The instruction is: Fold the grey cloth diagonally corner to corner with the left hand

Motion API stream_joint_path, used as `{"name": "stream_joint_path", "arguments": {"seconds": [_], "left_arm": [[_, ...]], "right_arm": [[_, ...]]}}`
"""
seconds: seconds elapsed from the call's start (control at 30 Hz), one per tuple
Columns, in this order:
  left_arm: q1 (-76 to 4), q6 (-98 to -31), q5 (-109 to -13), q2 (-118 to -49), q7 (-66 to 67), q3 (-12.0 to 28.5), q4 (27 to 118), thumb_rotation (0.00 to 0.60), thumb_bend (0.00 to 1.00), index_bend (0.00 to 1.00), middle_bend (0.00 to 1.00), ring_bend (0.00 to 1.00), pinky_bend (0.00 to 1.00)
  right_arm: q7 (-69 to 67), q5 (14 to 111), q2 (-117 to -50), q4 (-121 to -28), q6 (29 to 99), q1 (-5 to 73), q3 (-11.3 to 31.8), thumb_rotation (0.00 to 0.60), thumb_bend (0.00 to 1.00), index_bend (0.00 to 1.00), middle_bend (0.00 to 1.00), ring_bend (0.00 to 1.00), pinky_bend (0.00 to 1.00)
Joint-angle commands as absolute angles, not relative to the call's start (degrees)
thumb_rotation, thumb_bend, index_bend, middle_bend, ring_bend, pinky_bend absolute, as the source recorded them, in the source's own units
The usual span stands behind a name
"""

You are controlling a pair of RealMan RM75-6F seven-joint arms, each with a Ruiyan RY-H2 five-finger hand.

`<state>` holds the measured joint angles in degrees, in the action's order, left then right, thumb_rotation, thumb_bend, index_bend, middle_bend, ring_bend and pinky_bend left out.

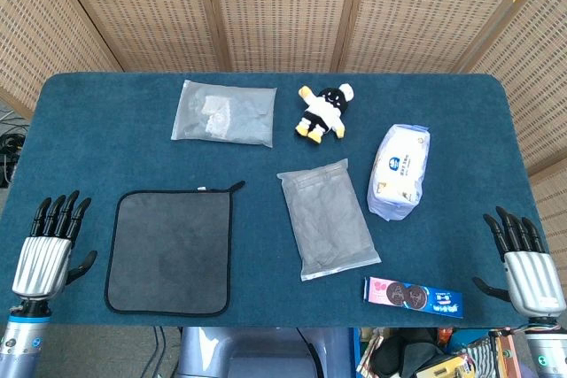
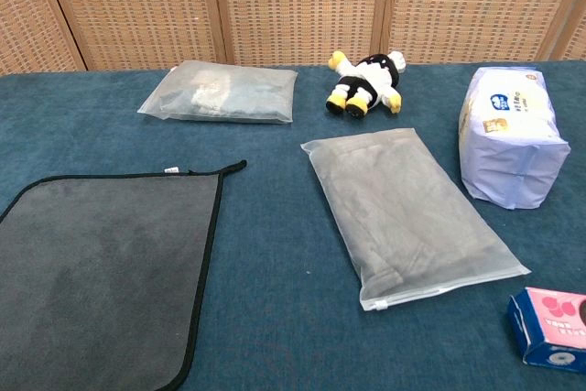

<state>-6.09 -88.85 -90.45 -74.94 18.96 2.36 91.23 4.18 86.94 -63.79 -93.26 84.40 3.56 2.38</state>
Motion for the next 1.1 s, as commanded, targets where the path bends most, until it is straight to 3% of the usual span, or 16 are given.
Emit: {"name": "stream_joint_path", "arguments": {"seconds": [0.03, 0.7, 1.1], "left_arm": [[-6.1, -88.8, -90.4, -74.9, 18.8, 2.4, 91.2, 0.6, 0.27, 0.0, 0.0, 0.0, 0.0], [-6.7, -88.1, -91.3, -75.1, 17.3, 1.9, 91.1, 0.6, 0.27, 0.0, 0.0, 0.0, 0.0], [-6.7, -87.9, -94.6, -73.3, 13.9, -0.5, 90.1, 0.6, 0.27, 0.0, 0.0, 0.0, 0.0]], "right_arm": [[4.3, 87.0, -63.8, -93.2, 84.4, 3.6, 2.3, 0.6, 0.0, 0.0, 0.0, 0.0, 0.0], [4.9, 86.4, -64.0, -93.3, 84.1, 3.6, 2.4, 0.6, 0.0, 0.0, 0.0, 0.0, 0.0], [4.6, 86.3, -64.0, -93.3, 84.6, 3.4, 2.6, 0.6, 0.0, 0.0, 0.0, 0.0, 0.0]]}}
